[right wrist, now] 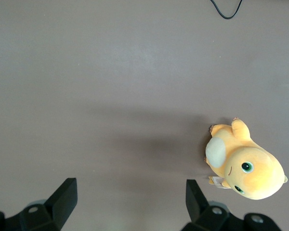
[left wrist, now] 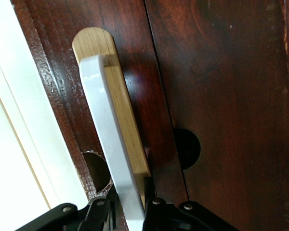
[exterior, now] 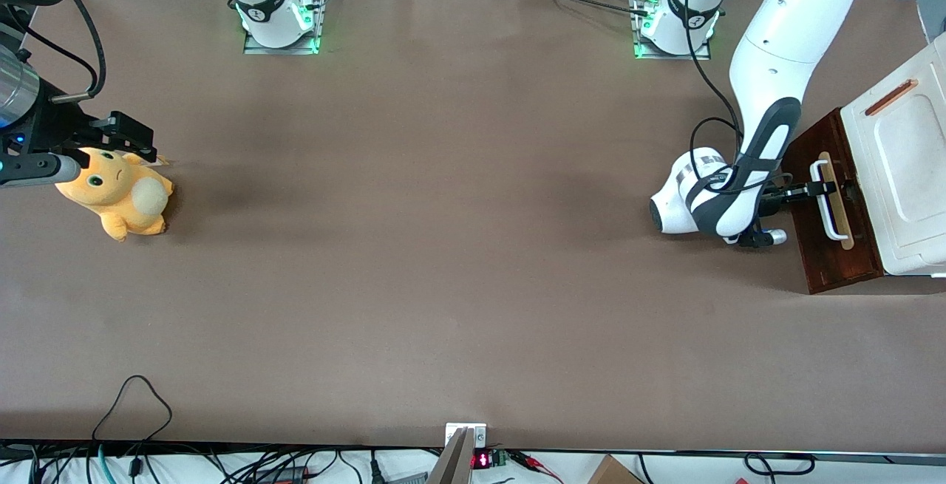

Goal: Open lower drawer with left arm only
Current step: 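Close the left gripper on the white handle, then pull the handle with the left gripper, sliding the drawer out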

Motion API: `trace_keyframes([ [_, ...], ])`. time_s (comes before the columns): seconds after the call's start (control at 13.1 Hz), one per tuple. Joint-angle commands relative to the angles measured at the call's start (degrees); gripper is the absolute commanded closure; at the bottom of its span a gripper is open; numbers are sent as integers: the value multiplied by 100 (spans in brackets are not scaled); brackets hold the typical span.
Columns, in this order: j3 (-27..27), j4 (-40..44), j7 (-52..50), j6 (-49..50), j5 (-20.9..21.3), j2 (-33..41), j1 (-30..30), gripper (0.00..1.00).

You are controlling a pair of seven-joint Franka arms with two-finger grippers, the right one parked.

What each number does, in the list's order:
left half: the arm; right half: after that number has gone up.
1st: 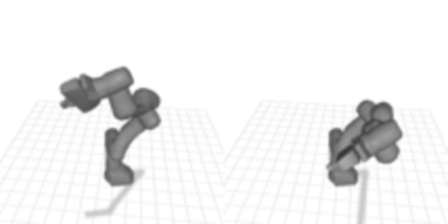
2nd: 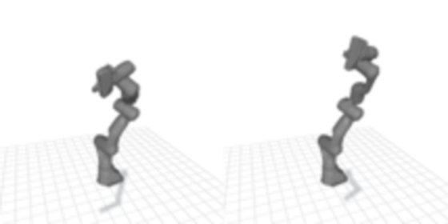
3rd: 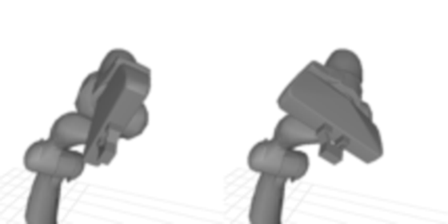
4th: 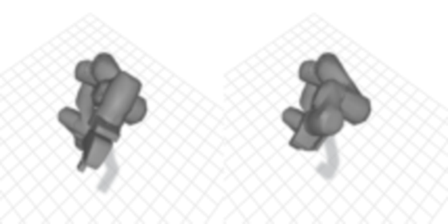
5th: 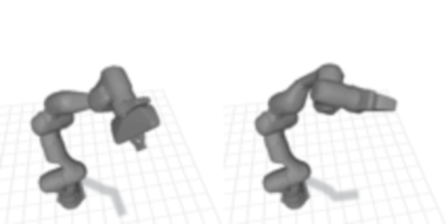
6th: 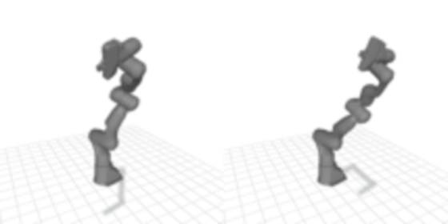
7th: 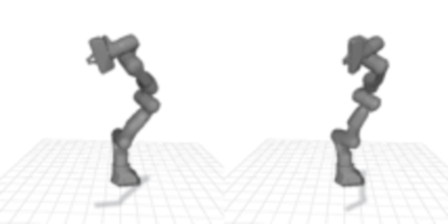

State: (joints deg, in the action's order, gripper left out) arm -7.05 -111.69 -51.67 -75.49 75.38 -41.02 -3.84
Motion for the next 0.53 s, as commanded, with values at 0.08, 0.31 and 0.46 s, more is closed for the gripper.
trace_keyframes([
  [0.08,-182,69,96,52,-207,7,-82,85],
  [0.31,-270,69,8,122,-252,7,-82,86],
  [0.46,-271,69,8,123,-252,7,-82,86],
])
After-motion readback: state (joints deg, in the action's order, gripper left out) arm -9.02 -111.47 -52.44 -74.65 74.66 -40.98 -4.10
